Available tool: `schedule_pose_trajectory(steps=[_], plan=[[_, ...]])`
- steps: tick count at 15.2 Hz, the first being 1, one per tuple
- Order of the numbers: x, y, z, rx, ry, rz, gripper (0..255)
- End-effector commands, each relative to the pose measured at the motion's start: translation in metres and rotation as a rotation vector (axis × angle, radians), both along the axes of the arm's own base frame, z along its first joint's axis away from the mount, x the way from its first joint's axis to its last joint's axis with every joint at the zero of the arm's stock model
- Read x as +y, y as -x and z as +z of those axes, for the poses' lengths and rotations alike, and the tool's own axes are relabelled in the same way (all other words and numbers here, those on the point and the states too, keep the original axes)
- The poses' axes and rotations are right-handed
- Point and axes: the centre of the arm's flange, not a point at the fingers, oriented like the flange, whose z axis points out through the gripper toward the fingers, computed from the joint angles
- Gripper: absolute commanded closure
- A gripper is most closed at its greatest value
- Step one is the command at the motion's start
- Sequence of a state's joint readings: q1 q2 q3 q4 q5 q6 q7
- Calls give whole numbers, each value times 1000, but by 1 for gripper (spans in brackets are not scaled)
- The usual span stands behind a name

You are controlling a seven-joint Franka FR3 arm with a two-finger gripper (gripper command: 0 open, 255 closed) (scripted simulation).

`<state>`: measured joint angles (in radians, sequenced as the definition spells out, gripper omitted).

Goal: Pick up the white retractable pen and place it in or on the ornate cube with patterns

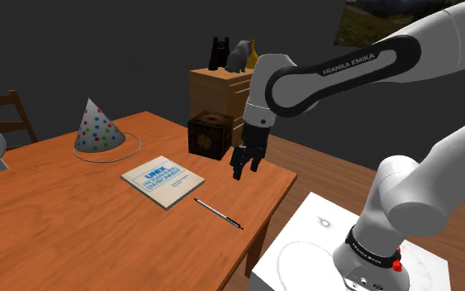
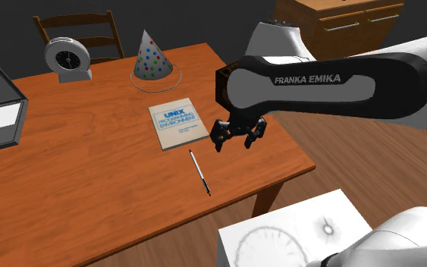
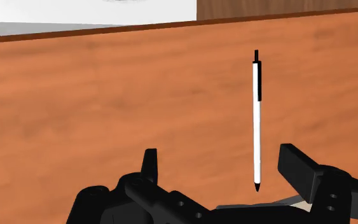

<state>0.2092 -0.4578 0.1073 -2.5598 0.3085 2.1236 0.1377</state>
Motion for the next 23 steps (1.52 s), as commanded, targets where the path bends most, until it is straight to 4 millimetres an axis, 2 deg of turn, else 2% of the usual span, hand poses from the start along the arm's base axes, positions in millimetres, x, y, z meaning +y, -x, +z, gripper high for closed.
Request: schedule_pose_trajectory(steps=[1, 8, 16, 23], plan=[[18, -9, -13, -22, -15, 17, 0], [79, -41, -49, -84, -61, 76, 0], [90, -43, -88, -84, -61, 76, 0], [90, -43, -88, -84, -61, 76, 0]])
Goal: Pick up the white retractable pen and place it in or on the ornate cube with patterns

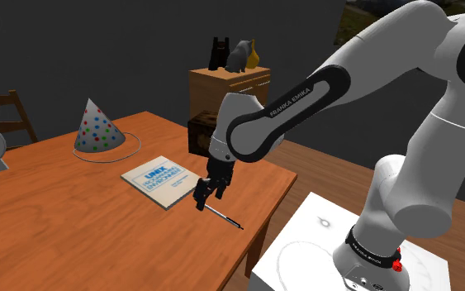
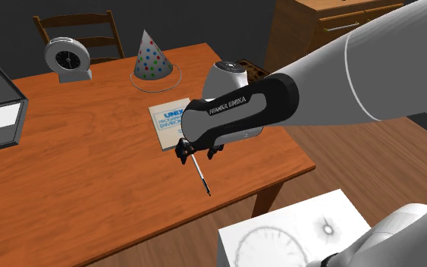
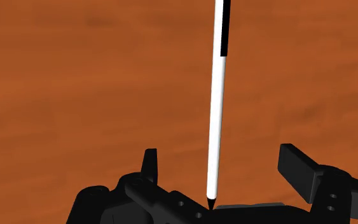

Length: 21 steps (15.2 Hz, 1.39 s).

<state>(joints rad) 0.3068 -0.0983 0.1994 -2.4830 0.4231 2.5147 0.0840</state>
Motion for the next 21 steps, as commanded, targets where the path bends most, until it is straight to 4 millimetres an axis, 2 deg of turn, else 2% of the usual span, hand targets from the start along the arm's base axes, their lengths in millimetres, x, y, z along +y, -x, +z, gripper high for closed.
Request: schedule_pose_trajectory(steps=[1, 10, 21], plan=[[0, 0, 0, 0, 0, 0, 255], [0, 0, 0, 0, 0, 0, 255], [0, 0, 58, 0, 0, 0, 255]])
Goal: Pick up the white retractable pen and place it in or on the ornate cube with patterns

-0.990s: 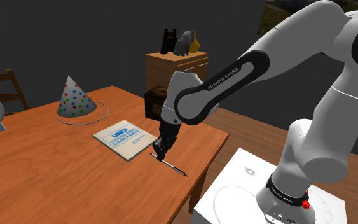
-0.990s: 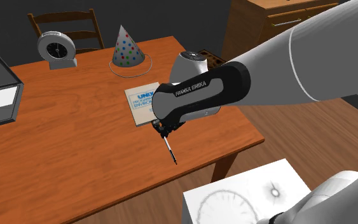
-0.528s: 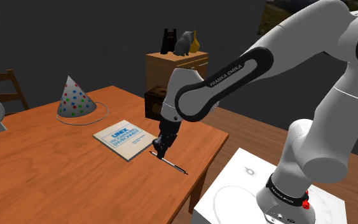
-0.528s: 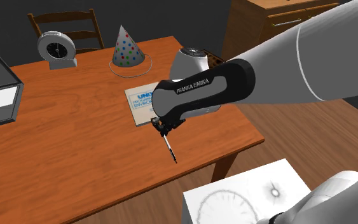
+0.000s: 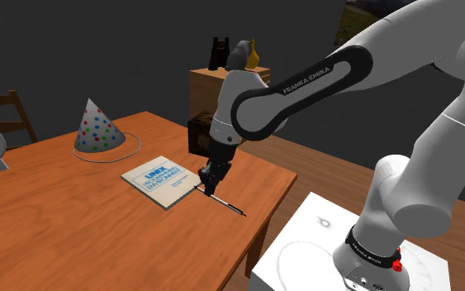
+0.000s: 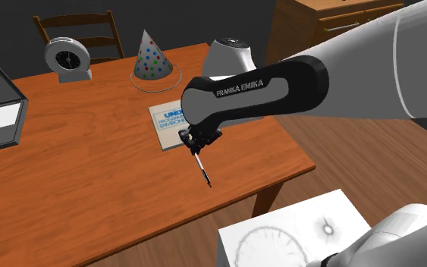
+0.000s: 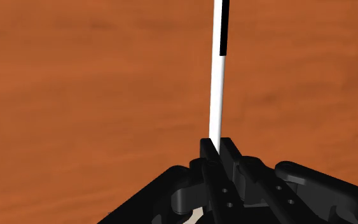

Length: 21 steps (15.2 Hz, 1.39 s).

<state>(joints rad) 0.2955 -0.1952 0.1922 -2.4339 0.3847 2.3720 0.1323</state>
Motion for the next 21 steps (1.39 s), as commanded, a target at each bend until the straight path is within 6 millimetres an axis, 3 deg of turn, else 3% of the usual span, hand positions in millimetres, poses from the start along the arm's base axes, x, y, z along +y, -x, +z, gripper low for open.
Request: schedule_pose_trajectory(steps=[1, 21], plan=[[1, -1, 10, 0, 0, 0, 255], [1, -1, 116, 0, 0, 0, 255]])
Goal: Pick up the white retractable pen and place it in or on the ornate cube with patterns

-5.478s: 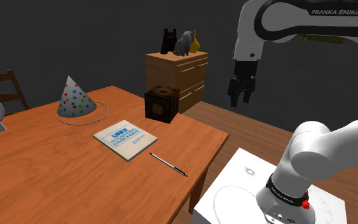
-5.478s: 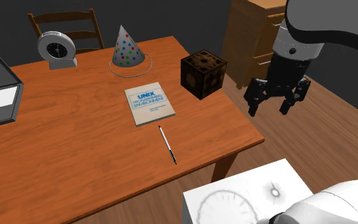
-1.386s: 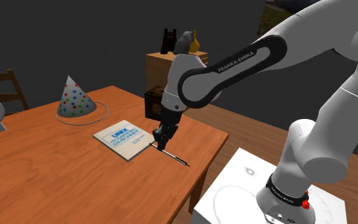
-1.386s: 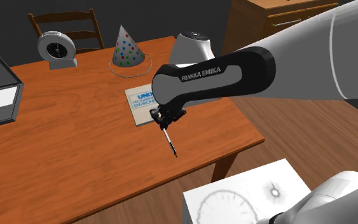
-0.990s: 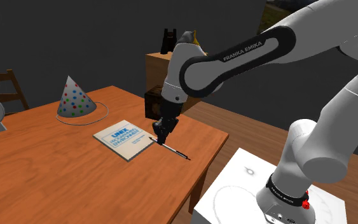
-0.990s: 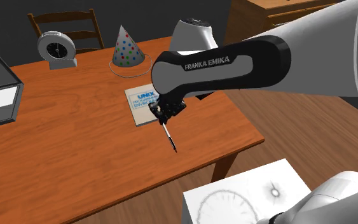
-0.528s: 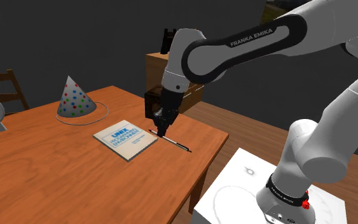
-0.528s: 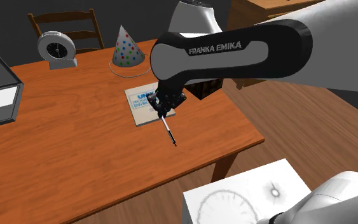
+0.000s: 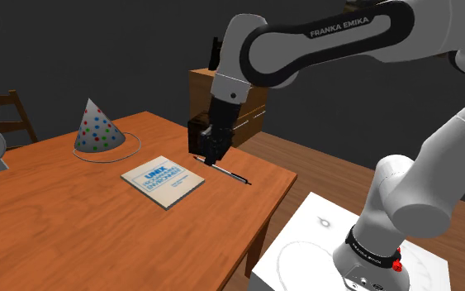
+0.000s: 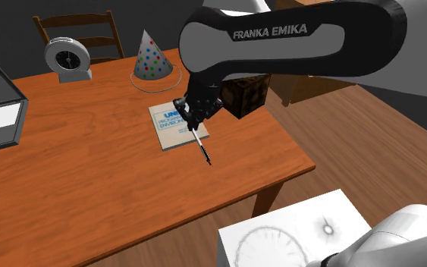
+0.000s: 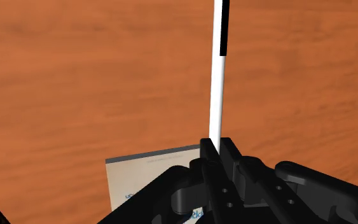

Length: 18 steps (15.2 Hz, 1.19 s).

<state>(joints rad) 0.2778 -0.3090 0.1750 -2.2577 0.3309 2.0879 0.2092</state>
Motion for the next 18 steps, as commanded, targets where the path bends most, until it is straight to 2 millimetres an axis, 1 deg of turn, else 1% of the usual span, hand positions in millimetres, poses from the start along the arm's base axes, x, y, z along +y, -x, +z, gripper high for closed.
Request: schedule_pose_trajectory(steps=[1, 10, 11, 18], plan=[[1, -1, 12, 0, 0, 0, 255], [1, -1, 59, 0, 0, 0, 255], [1, -1, 60, 0, 0, 0, 255], [-60, -70, 64, 0, 0, 0, 255]])
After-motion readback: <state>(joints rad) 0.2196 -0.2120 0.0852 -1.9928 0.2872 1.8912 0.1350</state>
